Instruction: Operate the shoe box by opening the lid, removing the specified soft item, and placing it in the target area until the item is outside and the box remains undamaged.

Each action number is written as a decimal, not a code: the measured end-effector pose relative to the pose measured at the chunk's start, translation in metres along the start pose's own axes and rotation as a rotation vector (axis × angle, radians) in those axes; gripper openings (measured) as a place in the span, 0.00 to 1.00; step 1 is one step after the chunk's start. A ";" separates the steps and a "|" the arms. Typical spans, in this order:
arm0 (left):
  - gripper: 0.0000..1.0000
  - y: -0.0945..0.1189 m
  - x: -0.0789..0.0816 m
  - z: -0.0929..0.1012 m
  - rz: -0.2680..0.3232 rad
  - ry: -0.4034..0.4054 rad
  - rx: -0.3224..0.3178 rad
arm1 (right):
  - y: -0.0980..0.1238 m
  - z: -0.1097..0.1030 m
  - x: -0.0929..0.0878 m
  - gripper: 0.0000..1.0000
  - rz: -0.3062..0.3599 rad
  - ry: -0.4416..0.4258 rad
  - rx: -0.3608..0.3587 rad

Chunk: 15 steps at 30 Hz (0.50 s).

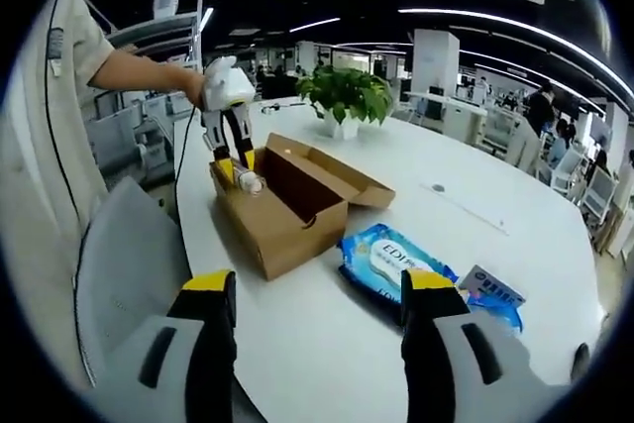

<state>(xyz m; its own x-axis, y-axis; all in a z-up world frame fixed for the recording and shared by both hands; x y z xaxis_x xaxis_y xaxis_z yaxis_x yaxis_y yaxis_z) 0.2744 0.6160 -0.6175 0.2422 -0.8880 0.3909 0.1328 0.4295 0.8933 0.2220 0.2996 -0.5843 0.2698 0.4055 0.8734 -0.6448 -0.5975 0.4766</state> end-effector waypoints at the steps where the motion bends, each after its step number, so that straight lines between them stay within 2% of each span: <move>1: 0.18 0.001 0.001 0.002 0.011 0.000 0.003 | -0.001 -0.001 0.001 0.61 0.003 -0.001 0.005; 7: 0.18 0.006 0.009 0.013 0.076 -0.001 0.001 | -0.005 -0.010 0.008 0.58 0.024 0.005 0.034; 15: 0.18 0.005 0.020 0.023 0.119 -0.021 -0.008 | -0.013 -0.025 0.009 0.53 0.036 0.006 0.065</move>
<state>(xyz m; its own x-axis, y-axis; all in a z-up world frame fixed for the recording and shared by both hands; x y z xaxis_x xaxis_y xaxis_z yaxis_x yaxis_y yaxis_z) 0.2576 0.5961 -0.6002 0.2365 -0.8339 0.4986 0.1122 0.5332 0.8385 0.2148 0.3288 -0.5848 0.2428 0.3865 0.8898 -0.6061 -0.6557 0.4502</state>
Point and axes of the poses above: the point that each gripper's makers call its tool centre point, and the gripper's own axes: y roughly backward along the fingers, z roughly to its right, x roughly out of its top, the point moved 7 cm from there along y, roughly backward along the fingers, and after that the axes turned 11 degrees about -x, right-handed, at the moved point
